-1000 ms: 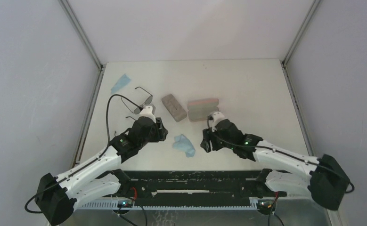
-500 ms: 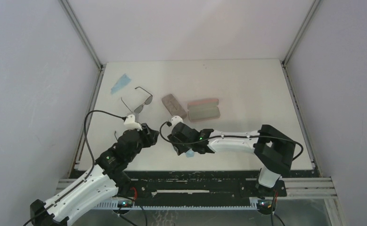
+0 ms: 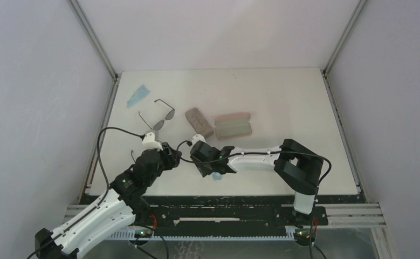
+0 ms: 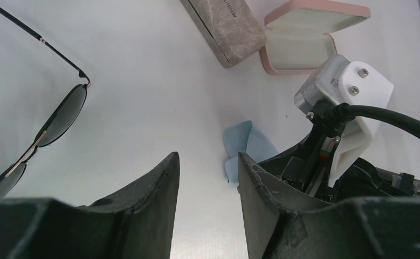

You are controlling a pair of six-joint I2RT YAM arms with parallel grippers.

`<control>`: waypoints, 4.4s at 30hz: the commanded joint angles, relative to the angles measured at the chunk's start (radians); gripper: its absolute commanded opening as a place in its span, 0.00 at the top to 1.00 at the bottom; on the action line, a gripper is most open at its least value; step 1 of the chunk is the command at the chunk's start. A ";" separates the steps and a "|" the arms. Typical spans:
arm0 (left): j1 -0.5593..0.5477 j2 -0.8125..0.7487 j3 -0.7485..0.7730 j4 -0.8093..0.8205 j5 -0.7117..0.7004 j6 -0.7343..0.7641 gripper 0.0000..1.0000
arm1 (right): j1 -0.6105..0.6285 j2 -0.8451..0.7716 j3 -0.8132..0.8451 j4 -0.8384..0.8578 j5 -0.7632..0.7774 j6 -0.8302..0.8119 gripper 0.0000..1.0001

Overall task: Organize the sunglasses
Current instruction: Adjust the glasses cleaning cloth at the center of the board.

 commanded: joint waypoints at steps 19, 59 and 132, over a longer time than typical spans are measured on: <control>0.005 0.155 -0.042 0.187 0.101 -0.023 0.51 | -0.031 -0.096 -0.048 0.058 -0.007 0.042 0.96; 0.005 0.771 0.208 0.363 0.217 0.103 0.48 | -0.416 -0.267 -0.310 0.233 -0.327 -0.064 1.00; -0.188 0.594 0.283 0.207 0.195 0.269 1.00 | -0.369 -0.690 -0.440 0.156 -0.196 -0.103 1.00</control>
